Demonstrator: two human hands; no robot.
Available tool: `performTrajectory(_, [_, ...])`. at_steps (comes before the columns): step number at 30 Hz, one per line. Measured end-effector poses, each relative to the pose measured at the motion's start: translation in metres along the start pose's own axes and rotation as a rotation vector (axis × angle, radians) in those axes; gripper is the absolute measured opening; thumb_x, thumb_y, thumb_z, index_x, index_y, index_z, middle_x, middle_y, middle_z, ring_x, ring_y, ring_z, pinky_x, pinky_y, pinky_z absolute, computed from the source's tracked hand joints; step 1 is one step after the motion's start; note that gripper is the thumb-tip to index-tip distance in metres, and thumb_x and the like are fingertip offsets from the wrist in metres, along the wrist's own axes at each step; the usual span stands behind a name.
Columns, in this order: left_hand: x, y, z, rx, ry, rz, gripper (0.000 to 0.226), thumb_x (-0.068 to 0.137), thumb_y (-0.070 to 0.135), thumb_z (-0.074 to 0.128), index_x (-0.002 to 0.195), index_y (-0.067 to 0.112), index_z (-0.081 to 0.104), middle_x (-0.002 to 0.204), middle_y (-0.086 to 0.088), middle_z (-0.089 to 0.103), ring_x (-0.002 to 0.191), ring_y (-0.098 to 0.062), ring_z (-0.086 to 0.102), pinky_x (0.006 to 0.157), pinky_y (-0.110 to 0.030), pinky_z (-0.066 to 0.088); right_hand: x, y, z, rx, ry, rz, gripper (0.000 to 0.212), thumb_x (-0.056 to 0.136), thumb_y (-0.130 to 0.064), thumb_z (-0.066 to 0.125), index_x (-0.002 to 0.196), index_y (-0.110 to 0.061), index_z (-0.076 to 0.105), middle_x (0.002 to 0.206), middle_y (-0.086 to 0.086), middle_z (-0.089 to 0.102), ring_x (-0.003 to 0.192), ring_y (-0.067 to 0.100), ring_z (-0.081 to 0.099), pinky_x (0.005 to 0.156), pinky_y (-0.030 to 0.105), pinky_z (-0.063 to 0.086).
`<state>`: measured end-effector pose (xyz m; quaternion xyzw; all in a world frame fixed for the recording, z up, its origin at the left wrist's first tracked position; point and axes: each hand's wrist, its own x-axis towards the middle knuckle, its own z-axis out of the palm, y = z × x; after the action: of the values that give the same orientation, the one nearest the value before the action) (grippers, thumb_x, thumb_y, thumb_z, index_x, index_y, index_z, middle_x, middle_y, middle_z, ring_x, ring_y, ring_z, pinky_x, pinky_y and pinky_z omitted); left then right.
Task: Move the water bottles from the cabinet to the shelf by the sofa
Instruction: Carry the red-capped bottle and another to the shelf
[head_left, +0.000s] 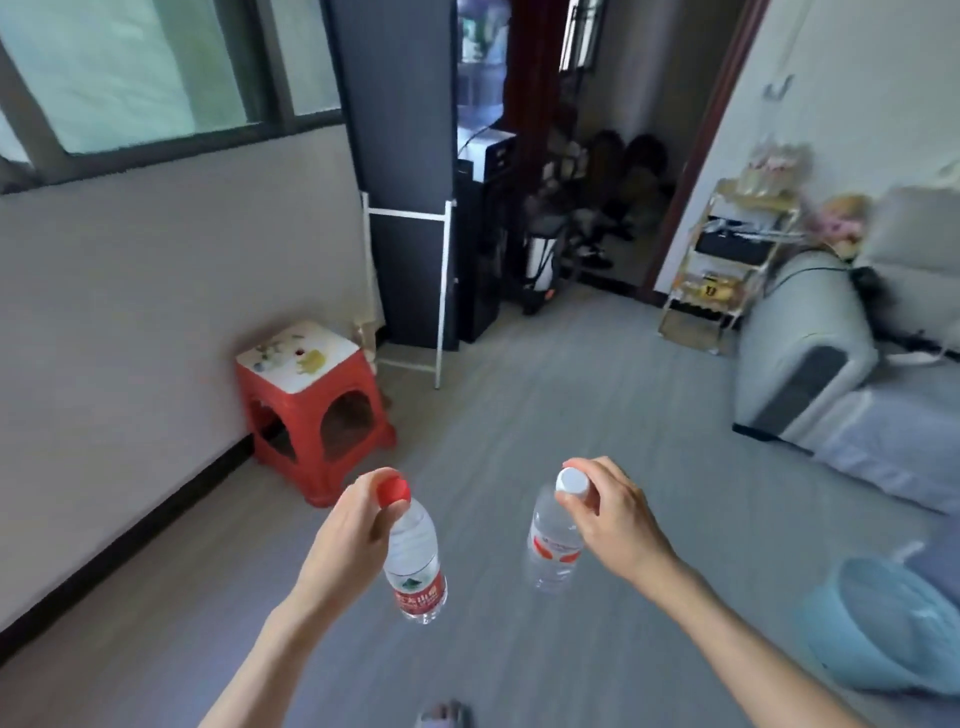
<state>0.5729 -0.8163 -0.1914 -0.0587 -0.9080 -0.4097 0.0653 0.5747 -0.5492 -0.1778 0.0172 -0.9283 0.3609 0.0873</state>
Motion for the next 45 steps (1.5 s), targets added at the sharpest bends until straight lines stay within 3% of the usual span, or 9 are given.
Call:
performTrajectory(7, [0.166,0.017,0.069,0.01,-0.215,0.223,0.019,0.087,0.01,0.056,0.104,0.016,0.053,0.091,0.029,0.046,0.089,-0.01,0.047,0.074,-0.007,0.034,0.092,0.06,-0.031,-0.063,0.168,0.228,0.026,0.081,-0.013,0.066,0.106,-0.005,0.061,0.1,0.008,0.057,0.086,0.02,0.055,0.077,0.014,0.031])
performTrajectory(11, [0.253,0.038,0.11,-0.005,-0.283,0.279,0.021,0.088,0.014,0.055,0.109,0.016,0.053,0.094,0.022,0.048,0.093,-0.008,0.045,0.076,-0.021,0.032,0.15,0.091,-0.053,-0.101,0.256,0.315,0.026,0.08,-0.01,0.067,0.104,-0.004,0.062,0.097,0.009,0.058,0.085,0.024,0.057,0.074,0.012,0.029])
performTrajectory(18, [0.382,0.061,0.192,-0.031,-0.393,0.244,0.019,0.089,0.017,0.054,0.108,0.02,0.054,0.092,0.021,0.052,0.09,-0.013,0.052,0.075,-0.026,0.038,0.258,0.165,-0.079,-0.113,0.321,0.372,0.025,0.084,-0.015,0.062,0.107,-0.006,0.06,0.097,0.004,0.053,0.083,0.015,0.048,0.073,0.013,0.028])
performTrajectory(22, [0.455,0.082,0.25,0.0,-0.459,0.234,0.017,0.089,0.022,0.054,0.106,0.024,0.053,0.099,0.012,0.055,0.089,-0.014,0.053,0.075,-0.027,0.04,0.33,0.221,-0.101,-0.083,0.326,0.392,0.023,0.085,-0.017,0.061,0.107,-0.009,0.059,0.097,-0.001,0.051,0.082,0.015,0.05,0.072,0.013,0.029])
performTrajectory(28, [0.58,0.144,0.312,0.009,-0.496,0.247,0.012,0.089,0.022,0.054,0.097,0.03,0.051,0.092,0.018,0.053,0.089,-0.014,0.053,0.074,-0.025,0.038,0.447,0.291,-0.155,-0.035,0.313,0.389,0.025,0.085,-0.017,0.061,0.109,-0.011,0.057,0.104,-0.001,0.052,0.089,0.013,0.05,0.078,0.017,0.032])
performTrajectory(32, [0.654,0.183,0.347,-0.024,-0.483,0.238,0.02,0.085,0.019,0.06,0.088,0.035,0.049,0.09,0.013,0.057,0.088,-0.014,0.054,0.074,-0.027,0.038,0.518,0.33,-0.187,-0.057,0.374,0.395,0.023,0.083,-0.013,0.063,0.105,-0.007,0.059,0.097,0.0,0.05,0.084,0.014,0.048,0.071,0.013,0.028])
performTrajectory(41, [0.842,0.23,0.475,-0.015,-0.54,0.236,0.015,0.086,0.022,0.059,0.094,0.033,0.051,0.095,0.01,0.058,0.092,-0.015,0.055,0.079,-0.028,0.042,0.685,0.459,-0.234,-0.088,0.391,0.476,0.025,0.087,-0.015,0.057,0.11,-0.007,0.057,0.097,0.0,0.047,0.082,0.015,0.049,0.07,0.013,0.028])
performTrajectory(45, [0.939,0.263,0.53,0.029,-0.569,0.267,0.022,0.086,0.024,0.058,0.108,0.022,0.056,0.095,0.009,0.057,0.091,-0.016,0.055,0.077,-0.027,0.041,0.756,0.511,-0.258,-0.087,0.4,0.535,0.025,0.087,-0.014,0.057,0.111,-0.008,0.056,0.102,0.003,0.05,0.084,0.017,0.05,0.072,0.015,0.03])
